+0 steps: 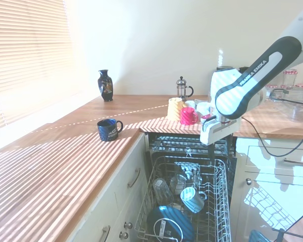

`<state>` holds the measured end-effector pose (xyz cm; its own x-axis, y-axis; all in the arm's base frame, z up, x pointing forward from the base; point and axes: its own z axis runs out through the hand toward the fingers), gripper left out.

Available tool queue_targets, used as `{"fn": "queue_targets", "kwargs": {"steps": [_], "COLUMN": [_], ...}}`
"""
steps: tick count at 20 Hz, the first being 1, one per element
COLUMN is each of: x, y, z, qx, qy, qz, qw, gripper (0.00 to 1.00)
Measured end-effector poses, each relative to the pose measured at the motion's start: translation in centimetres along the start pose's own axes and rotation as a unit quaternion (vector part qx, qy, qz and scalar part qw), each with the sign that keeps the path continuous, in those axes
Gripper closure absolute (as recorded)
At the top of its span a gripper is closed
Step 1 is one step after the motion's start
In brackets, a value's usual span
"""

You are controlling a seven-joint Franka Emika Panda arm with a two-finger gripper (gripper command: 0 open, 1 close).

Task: Remove a mug cup out of the dishwasher

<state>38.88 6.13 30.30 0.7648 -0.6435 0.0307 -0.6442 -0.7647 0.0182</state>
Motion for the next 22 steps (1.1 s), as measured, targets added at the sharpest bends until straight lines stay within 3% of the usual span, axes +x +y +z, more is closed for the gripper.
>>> {"fn": "queue_targets", "kwargs": {"steps": [4,8,14,22], "x": [-2.5,-3.8,-4.2,-2.9], "y": [-3.0,-7.2,-11.1,-13.5], "z": [3.8,7.0,12.7,17.2], "qx": [-0.04,-0.084,-0.154,-0.191], "qy": [0.005,0.014,0.004,-0.023], "qz": [-0.05,-0.097,-0.163,-0.248], "qw": [0.9979,0.9916,0.9745,0.9496], "gripper": [0.0,0.0,0.0,0.0]}}
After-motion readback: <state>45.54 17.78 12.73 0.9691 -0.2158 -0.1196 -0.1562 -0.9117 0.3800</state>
